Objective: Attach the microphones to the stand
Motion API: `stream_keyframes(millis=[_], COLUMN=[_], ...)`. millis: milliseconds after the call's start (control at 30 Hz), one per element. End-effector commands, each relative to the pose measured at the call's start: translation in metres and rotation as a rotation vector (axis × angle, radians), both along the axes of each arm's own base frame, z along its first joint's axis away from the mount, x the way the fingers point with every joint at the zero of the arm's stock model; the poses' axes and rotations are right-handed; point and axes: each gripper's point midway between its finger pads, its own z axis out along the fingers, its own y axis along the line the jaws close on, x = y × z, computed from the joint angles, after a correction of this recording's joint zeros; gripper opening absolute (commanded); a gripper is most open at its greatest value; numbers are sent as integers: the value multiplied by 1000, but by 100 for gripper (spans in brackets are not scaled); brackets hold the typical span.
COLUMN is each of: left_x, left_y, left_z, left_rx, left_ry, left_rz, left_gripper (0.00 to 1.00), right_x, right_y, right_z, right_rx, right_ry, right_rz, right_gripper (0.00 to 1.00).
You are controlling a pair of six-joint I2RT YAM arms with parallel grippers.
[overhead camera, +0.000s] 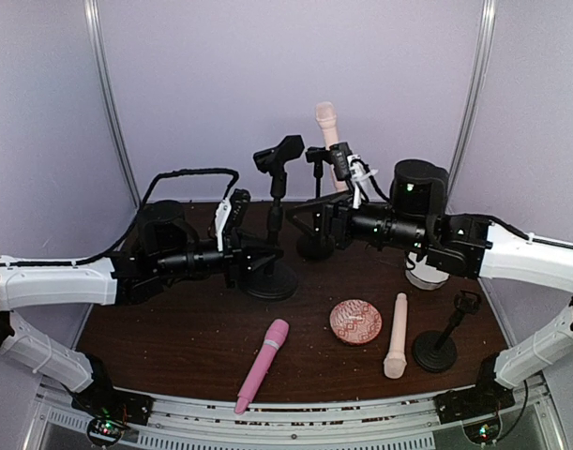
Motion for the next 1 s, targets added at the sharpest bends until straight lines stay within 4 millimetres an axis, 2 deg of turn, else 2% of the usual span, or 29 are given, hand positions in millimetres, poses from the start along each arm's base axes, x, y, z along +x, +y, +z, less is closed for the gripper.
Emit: stream_keyframes(millis=[0, 133, 367, 633, 833, 967], left_x=[9, 9, 8, 7, 7, 7], left_y=[10, 9, 10, 8, 9, 9], left_z=[42, 43, 46, 45, 46, 46], left_rx=[-110, -102, -96, -87, -85, -81], left_ry=[-86, -87, -95, -85, -92, -98], left_rz=[84, 83, 83, 68, 69, 71], left_gripper=[0, 0, 0, 0, 0, 0], right_x=[9, 3, 7, 9, 11, 13], right_y=[17, 38, 41, 44, 47, 47], right_z=[-17, -18, -6, -1, -4, -7], right_rx=[-31, -9, 21, -6, -27, -55], right_ry=[72, 82, 58, 36, 39, 55], right_rz=[-76, -25, -42, -58, -60, -65], right_gripper=[70, 69, 63, 66, 49, 47])
